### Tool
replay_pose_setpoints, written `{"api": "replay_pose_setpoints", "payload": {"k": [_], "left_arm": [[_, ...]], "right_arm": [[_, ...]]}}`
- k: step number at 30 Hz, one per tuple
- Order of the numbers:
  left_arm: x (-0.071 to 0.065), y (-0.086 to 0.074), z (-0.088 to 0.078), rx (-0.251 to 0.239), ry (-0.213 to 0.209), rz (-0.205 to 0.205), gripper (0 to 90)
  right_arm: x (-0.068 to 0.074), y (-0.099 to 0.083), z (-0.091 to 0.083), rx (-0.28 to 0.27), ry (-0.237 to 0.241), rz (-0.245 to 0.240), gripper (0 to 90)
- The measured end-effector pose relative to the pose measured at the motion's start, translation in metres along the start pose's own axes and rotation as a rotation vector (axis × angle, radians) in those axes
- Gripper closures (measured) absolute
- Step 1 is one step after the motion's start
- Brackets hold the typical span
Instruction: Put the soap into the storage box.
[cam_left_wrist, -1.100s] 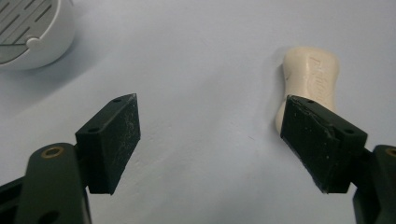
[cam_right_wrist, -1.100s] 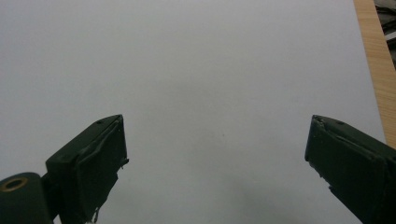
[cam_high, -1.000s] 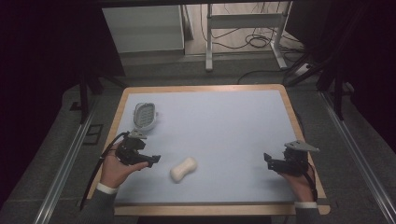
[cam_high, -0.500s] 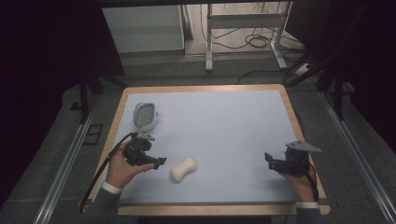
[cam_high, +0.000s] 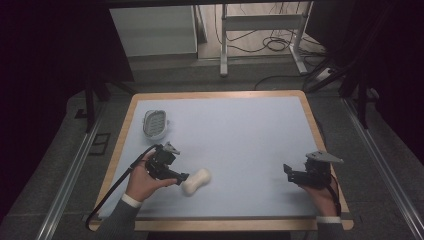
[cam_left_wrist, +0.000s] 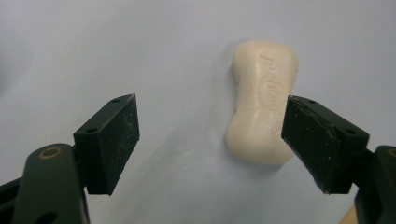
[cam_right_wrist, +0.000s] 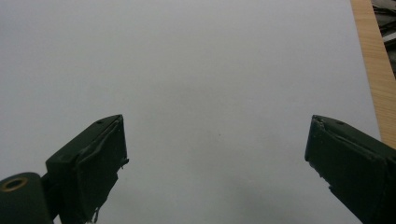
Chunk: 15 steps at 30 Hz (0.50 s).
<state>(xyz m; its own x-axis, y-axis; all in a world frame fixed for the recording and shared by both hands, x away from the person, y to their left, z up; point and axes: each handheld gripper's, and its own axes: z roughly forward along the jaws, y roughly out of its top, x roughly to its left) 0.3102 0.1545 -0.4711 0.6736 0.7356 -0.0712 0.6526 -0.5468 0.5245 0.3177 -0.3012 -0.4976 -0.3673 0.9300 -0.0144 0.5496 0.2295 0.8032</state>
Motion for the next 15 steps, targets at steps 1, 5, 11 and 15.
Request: {"api": "replay_pose_setpoints", "payload": {"k": [1, 5, 11, 15], "left_arm": [[-0.001, 0.001, 0.001, 0.004, 0.003, 0.005, 19.6], [-0.008, 0.006, 0.004, -0.006, -0.001, 0.023, 20.7], [-0.017, 0.011, 0.01, 0.006, -0.005, 0.042, 21.5], [-0.019, 0.013, 0.012, 0.015, -0.007, 0.049, 21.6]], "right_arm": [[0.0, 0.0, 0.0, 0.002, -0.003, -0.002, 5.4], [0.0, -0.001, 0.001, 0.01, -0.004, -0.004, 5.4], [0.0, -0.001, 0.001, 0.011, -0.01, -0.002, 5.4], [-0.001, -0.001, 0.002, 0.014, -0.011, -0.003, 5.4]]}}
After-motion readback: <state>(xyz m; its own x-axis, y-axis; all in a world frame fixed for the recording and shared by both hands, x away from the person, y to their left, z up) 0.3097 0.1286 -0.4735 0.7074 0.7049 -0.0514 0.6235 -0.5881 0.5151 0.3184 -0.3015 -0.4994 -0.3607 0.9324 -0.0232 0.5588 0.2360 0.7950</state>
